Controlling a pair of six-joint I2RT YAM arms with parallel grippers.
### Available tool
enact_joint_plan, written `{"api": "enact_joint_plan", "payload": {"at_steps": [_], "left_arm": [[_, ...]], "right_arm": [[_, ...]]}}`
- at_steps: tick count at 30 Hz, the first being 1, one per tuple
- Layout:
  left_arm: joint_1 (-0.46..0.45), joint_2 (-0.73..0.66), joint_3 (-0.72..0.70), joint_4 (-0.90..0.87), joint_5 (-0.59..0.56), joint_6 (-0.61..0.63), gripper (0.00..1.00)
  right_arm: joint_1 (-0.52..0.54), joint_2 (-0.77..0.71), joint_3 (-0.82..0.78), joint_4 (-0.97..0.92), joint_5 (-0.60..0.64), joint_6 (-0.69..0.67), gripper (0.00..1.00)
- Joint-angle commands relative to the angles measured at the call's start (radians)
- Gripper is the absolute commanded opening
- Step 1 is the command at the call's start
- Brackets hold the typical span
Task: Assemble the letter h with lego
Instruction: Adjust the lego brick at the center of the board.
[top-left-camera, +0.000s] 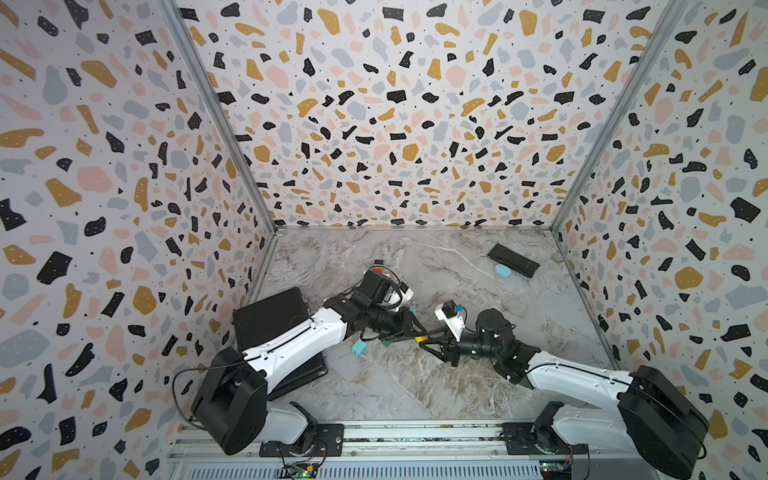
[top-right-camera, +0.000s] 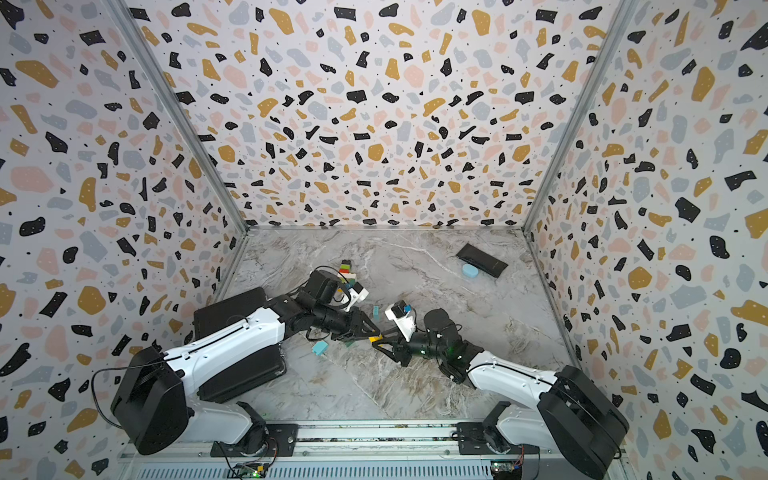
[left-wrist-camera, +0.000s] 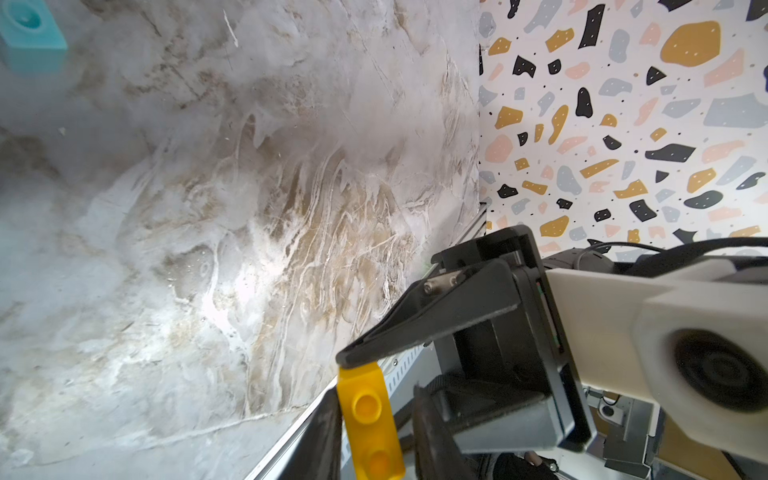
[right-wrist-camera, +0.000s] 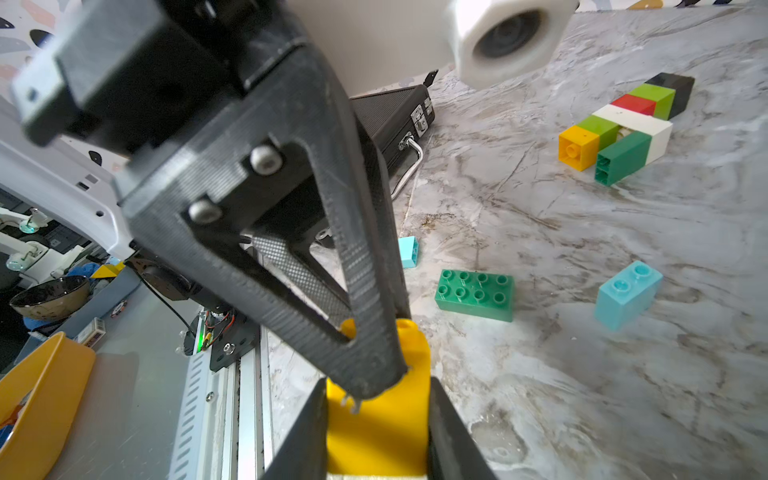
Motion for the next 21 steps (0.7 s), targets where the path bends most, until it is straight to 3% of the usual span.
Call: {"api": "enact_joint_plan", "payload": {"at_steps": [1,6,12,14,19,21], "left_arm": [[-0.001,-0.001,0.003,0.042,0.054,0.004,0.27],[-0.001,0.004,0.005,0.013,0.091,0.021,0.21],[-0.001,0.000,0.018,-0.049,0.083,0.061,0.04],[0.000,-0.008,0.020,-0.052,0.054,0.062,0.00],[0.001,-0.038,0.043,-0.093,-0.109,0.067,0.00],[-0.001,-0.061,0.031,-0.096,-0.212,0.051,0.00]], "right_arm": [[0.005,-0.020,0.011,-0.039,0.028,-0.015,0.00],[0.005,-0.007,0.020,-0.063,0.057,-0.021,0.00],[0.005,0.009,0.030,-0.089,0.091,-0.023,0.01],[0.005,0.012,0.031,-0.094,0.116,-0.014,0.14],[0.004,-0.025,0.002,-0.078,0.198,0.019,0.69],[0.005,-0.060,-0.024,-0.059,0.239,0.024,0.78]]}}
